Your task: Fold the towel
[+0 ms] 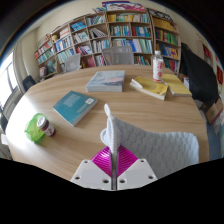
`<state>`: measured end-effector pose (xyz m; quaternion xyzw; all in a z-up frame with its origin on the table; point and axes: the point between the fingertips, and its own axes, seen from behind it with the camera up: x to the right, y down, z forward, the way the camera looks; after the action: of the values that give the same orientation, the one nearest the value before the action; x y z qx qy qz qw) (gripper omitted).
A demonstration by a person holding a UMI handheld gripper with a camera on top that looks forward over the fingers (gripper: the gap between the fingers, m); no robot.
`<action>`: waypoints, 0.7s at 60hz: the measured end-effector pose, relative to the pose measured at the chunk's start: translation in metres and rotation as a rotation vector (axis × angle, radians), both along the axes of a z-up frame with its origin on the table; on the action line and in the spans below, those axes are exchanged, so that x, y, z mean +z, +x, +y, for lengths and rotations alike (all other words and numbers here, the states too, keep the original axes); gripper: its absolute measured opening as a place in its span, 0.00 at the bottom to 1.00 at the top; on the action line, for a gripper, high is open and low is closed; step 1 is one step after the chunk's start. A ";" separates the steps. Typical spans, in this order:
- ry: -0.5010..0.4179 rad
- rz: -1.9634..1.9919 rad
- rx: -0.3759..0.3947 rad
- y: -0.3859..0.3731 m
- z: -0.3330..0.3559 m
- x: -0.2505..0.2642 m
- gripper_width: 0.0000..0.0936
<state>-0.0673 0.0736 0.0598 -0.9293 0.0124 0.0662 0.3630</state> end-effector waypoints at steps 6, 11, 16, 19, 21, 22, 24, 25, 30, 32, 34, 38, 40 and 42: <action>0.057 0.016 -0.023 0.037 -0.008 0.051 0.05; 0.079 -0.006 -0.087 0.095 -0.016 0.076 0.04; 0.061 -0.029 -0.133 0.151 -0.026 0.071 0.05; 0.040 -0.047 -0.146 0.183 -0.034 0.055 0.06; 0.001 -0.063 -0.161 0.200 -0.039 0.040 0.06; -0.017 -0.072 -0.168 0.208 -0.042 0.032 0.06; -0.045 -0.090 -0.179 0.225 -0.047 0.019 0.06; -0.055 -0.099 -0.180 0.232 -0.049 0.012 0.06; -0.138 -0.114 -0.181 0.252 -0.065 -0.032 0.06; -0.149 -0.101 -0.186 0.254 -0.067 -0.042 0.06; -0.153 -0.102 -0.197 0.251 -0.061 -0.051 0.06; -0.129 -0.110 -0.193 0.259 -0.065 -0.055 0.08; -0.131 -0.120 -0.195 0.258 -0.063 -0.051 0.11; -0.134 -0.128 -0.199 0.259 -0.064 -0.051 0.17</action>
<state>0.1914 0.0096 0.0089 -0.9480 0.0860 -0.0303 0.3048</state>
